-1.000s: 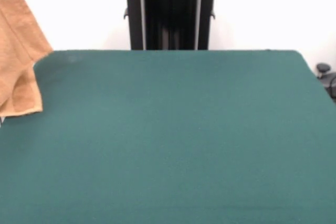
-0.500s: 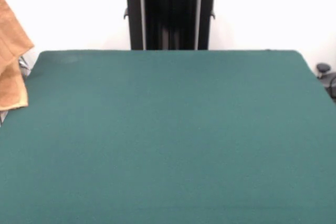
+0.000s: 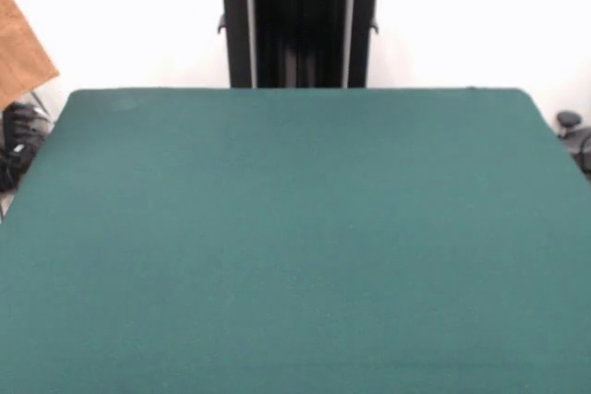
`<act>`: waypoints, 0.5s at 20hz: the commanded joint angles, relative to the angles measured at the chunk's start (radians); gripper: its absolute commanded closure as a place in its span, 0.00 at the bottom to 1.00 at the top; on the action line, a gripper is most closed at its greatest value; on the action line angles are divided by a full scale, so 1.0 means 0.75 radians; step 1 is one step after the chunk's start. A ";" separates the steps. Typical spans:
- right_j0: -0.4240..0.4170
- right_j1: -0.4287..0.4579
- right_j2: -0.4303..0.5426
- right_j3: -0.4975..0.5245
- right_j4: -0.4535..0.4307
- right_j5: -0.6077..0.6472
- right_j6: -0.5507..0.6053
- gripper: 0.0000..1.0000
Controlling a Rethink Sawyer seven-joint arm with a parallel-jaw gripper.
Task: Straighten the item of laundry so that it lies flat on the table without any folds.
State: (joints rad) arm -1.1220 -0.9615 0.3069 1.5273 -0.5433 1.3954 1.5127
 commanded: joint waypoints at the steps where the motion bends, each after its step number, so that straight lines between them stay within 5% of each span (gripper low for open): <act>1: 0.024 -0.048 0.098 0.263 -0.007 -0.086 -0.392 1.00; 10: 0.009 -0.113 0.070 0.562 0.045 -0.355 -0.231 1.00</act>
State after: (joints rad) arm -1.1479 -1.0333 0.3069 1.6764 -0.5404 1.2934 1.5127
